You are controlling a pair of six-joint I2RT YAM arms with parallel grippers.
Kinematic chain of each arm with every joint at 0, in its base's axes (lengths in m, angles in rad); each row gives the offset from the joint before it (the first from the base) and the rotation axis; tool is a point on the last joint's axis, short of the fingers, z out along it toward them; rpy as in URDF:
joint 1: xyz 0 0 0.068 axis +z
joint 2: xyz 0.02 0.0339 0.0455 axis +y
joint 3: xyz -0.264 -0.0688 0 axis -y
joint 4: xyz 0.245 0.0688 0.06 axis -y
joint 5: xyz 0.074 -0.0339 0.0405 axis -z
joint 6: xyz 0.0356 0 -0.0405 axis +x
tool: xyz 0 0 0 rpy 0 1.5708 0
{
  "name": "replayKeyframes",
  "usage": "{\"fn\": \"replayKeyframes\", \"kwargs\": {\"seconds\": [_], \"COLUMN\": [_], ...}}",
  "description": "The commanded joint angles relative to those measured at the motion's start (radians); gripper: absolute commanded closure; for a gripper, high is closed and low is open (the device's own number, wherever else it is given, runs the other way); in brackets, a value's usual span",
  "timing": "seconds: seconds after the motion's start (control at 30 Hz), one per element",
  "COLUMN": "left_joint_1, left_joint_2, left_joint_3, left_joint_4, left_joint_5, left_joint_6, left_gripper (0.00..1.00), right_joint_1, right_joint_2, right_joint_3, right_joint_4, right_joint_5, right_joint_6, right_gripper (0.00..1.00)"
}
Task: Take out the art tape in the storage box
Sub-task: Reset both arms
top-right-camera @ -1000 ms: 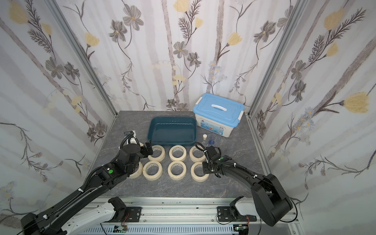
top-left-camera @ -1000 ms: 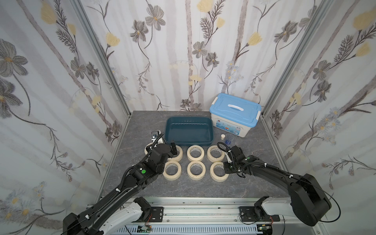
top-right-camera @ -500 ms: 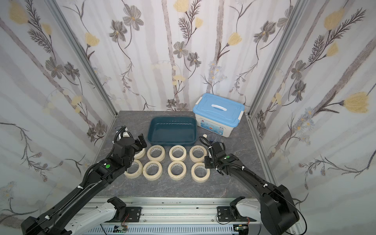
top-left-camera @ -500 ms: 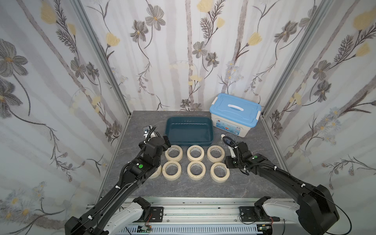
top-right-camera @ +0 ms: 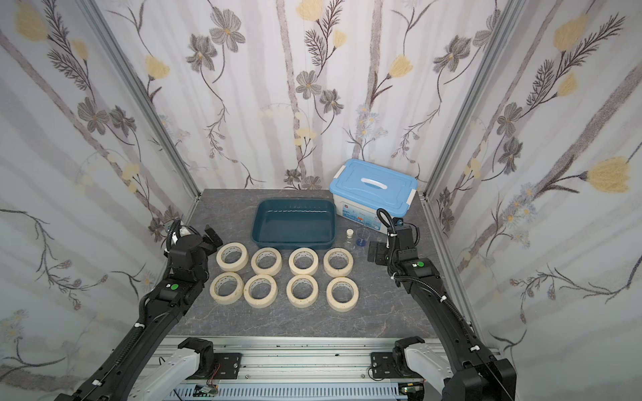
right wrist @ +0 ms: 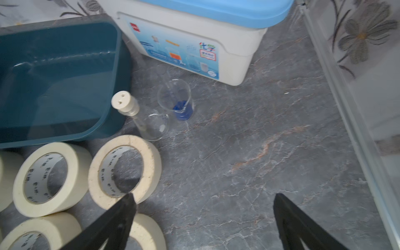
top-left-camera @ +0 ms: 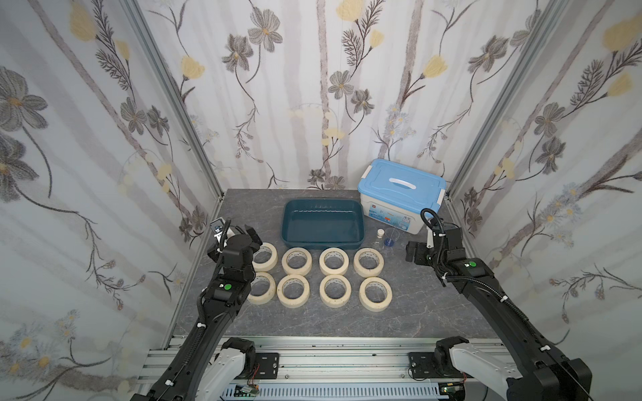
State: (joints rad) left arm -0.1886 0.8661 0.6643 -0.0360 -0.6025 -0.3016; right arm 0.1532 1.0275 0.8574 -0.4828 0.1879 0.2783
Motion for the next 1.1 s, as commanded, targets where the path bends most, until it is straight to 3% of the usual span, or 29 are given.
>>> {"fn": "replayKeyframes", "kwargs": {"seconds": [0.0,0.13,0.3,0.43,0.57,0.77,0.9,1.0,1.07], "left_joint_1": [0.031,0.051,0.06,0.072,0.077,0.081,0.085,0.093,0.094], "left_joint_2": [0.017,0.053,0.075,0.107,0.168,0.245,0.306,0.341,0.357], "left_joint_3": [-0.02,-0.047,-0.115,-0.157,-0.172,-0.224,-0.25,-0.285,-0.308], "left_joint_4": [0.08,0.075,0.163,0.227,0.269,0.437,0.538,0.627,0.669], "left_joint_5": [-0.014,-0.046,-0.049,-0.05,0.009,0.123,0.187,0.247,0.284], "left_joint_6": [0.025,0.023,0.089,0.127,0.186,0.274,0.322,0.333,0.338], "left_gripper": [0.0,0.0,0.0,0.0,0.0,0.0,0.0,0.0,0.0], "right_joint_1": [-0.057,-0.121,-0.158,-0.164,-0.163,-0.122,-0.088,-0.083,-0.082], "right_joint_2": [-0.033,-0.053,0.007,0.136,0.277,0.352,0.363,0.457,0.425], "right_joint_3": [-0.039,-0.173,-0.346,-0.383,-0.437,-0.422,-0.495,-0.547,-0.521], "right_joint_4": [0.091,0.31,0.566,0.741,0.984,1.086,1.244,1.435,1.331], "right_joint_5": [0.05,0.051,0.139,0.063,0.06,-0.059,-0.1,-0.107,-0.105], "right_joint_6": [-0.003,-0.023,0.028,-0.06,-0.128,-0.216,-0.277,-0.285,-0.283], "right_gripper": [0.0,0.0,0.0,0.0,0.0,0.0,0.0,0.0,0.0]}}
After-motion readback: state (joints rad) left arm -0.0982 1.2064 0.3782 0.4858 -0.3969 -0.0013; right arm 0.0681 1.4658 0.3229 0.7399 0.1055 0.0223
